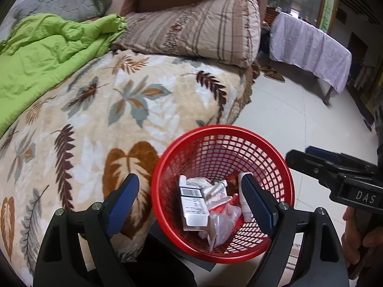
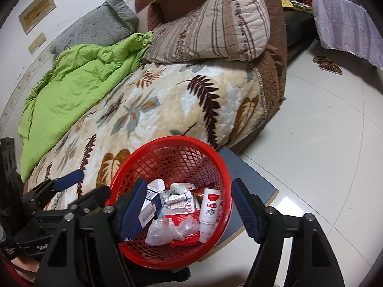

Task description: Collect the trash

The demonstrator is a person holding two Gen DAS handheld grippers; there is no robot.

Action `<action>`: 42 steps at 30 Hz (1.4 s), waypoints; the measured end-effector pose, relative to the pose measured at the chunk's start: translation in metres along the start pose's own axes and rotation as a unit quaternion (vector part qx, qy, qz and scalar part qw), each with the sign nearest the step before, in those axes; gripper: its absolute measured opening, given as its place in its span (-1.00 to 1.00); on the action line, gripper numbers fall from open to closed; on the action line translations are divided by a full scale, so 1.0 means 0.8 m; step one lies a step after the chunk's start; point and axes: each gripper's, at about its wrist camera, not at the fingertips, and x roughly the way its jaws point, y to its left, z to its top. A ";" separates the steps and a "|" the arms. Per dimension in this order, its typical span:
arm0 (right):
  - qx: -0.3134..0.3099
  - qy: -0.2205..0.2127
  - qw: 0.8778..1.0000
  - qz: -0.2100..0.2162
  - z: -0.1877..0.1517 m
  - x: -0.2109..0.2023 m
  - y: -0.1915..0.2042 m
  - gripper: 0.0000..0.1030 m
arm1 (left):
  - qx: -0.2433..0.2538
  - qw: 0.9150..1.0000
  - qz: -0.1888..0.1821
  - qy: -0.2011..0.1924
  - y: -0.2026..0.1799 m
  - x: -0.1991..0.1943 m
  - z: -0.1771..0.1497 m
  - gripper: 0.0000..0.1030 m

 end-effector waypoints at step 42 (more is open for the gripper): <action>-0.139 -0.043 0.984 -0.099 -0.071 -0.036 0.152 0.91 | -0.057 0.989 0.092 -0.103 0.113 -0.160 -0.080 0.77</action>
